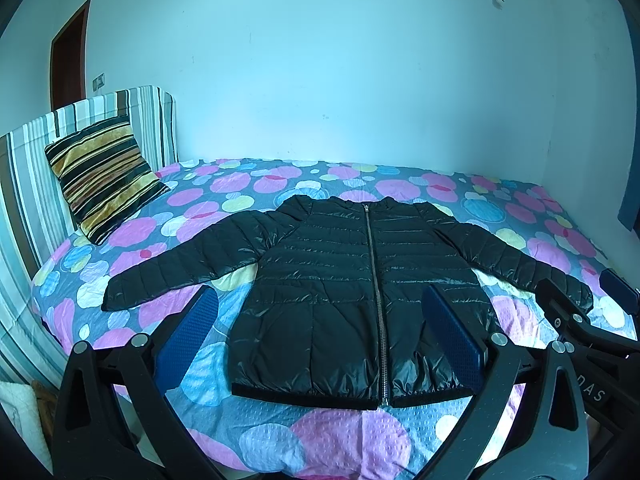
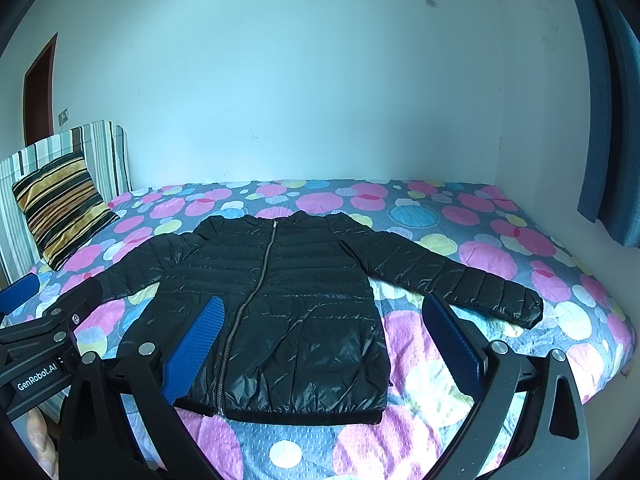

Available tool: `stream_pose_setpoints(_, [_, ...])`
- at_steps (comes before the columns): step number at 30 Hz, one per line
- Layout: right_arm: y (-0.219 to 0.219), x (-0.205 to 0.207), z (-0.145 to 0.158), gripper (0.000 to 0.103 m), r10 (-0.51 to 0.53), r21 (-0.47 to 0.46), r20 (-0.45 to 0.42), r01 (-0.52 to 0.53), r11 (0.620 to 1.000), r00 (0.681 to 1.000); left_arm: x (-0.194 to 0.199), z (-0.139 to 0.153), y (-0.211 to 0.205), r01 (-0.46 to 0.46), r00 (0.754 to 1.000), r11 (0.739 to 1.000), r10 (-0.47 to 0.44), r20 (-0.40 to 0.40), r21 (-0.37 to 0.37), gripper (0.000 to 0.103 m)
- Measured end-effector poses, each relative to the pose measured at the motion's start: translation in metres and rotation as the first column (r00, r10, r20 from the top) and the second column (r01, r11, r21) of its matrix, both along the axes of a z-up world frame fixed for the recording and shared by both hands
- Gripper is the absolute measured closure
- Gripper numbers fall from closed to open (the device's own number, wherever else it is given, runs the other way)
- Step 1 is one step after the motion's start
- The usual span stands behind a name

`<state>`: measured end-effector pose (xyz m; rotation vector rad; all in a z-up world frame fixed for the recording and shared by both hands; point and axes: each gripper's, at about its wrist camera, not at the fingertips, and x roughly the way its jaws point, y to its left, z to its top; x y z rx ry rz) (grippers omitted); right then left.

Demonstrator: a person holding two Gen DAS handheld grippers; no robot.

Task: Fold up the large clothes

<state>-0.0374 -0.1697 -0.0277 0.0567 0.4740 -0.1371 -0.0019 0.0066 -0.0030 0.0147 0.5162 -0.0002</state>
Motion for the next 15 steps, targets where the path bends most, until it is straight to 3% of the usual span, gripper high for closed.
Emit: stream_pose_setpoints(15, [-0.0065, 0.0008, 0.0003, 0.004, 0.000, 0.000, -0.001, 0.000, 1.000, 1.000, 0.0007, 0.0002, -0.0009, 0.000, 1.000, 1.000, 0.000, -0.002, 0.002, 0.002])
